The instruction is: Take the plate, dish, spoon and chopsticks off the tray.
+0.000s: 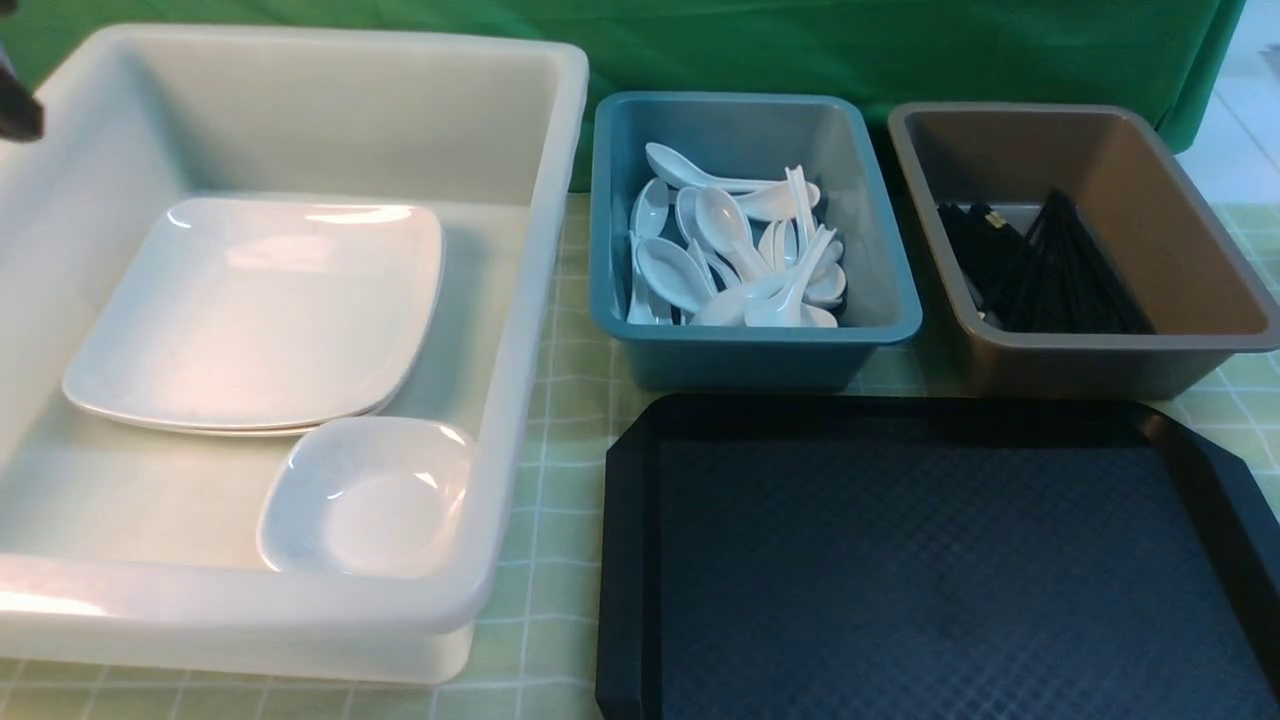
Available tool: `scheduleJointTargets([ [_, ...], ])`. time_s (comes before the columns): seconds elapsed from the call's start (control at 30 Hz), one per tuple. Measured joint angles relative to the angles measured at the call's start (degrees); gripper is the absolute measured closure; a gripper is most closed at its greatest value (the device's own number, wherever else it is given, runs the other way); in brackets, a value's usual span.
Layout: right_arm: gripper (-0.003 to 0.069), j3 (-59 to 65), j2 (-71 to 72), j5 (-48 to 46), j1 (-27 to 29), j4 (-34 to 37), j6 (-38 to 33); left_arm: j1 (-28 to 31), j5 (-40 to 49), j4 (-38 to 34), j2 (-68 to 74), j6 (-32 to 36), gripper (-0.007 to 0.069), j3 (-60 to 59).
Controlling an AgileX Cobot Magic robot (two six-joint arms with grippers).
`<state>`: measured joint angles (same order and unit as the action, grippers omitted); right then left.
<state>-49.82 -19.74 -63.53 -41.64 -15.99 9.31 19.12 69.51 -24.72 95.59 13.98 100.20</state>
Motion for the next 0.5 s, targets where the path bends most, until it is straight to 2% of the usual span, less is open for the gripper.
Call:
scheduleJointTargets([
  [0.17,0.0652,13.1,7.6,23.1,0.0,0.2,0.1,-5.3,0.1,0.0,-1.7,0.5,0.0638,0.0],
  [0.2,0.0652,13.7,7.8,25.1,0.0,0.2,0.1,-5.4,0.1,0.0,-1.7,0.6,0.0638,0.0],
  [0.27,0.0652,20.9,8.1,36.9,0.0,0.3,0.1,-6.7,0.1,0.0,-1.7,2.0,0.0638,-0.2],
  [0.4,0.0652,28.3,7.2,51.7,0.0,0.5,0.1,-7.1,0.1,0.0,-1.7,2.8,0.0637,-0.2],
  [0.5,0.0652,30.8,6.9,58.5,0.0,0.5,0.1,-7.1,0.1,0.0,-1.7,2.8,0.0637,-0.2],
])
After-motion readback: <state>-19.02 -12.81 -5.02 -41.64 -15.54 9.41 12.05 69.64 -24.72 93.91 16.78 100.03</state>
